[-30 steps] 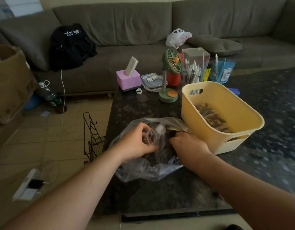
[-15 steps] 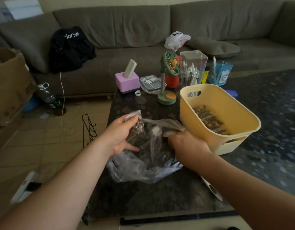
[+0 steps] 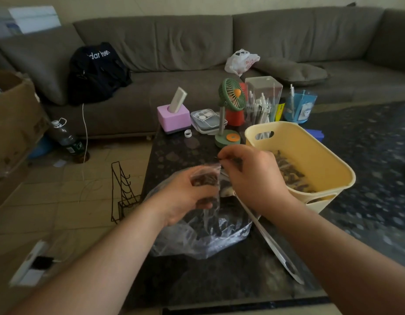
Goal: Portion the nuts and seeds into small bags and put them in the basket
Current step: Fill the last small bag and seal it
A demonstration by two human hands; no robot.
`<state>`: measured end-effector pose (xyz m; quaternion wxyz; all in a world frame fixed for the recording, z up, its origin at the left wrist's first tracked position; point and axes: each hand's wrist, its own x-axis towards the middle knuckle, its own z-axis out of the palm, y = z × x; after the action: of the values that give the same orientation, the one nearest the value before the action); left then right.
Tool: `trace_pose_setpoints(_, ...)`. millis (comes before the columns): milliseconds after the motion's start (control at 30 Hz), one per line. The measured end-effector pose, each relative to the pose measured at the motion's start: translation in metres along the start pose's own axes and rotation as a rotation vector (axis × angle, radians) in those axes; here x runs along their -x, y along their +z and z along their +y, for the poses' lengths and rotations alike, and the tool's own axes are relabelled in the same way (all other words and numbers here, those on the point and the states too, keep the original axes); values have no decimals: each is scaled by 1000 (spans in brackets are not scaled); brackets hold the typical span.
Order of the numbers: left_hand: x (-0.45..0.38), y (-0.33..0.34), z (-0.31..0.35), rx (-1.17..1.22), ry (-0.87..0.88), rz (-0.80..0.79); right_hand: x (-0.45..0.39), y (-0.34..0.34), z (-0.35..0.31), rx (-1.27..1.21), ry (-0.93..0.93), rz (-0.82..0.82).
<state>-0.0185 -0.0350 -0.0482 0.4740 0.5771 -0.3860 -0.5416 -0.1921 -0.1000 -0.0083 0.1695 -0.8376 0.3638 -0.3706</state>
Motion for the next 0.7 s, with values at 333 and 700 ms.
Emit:
trace_pose_setpoints(333,-14,19,6,-213,165,129,-18,-2,5,137,-176,-129)
trace_pose_setpoints(700,-16,25,18,-248,219,230,-29,-16,13,-16,6,-331)
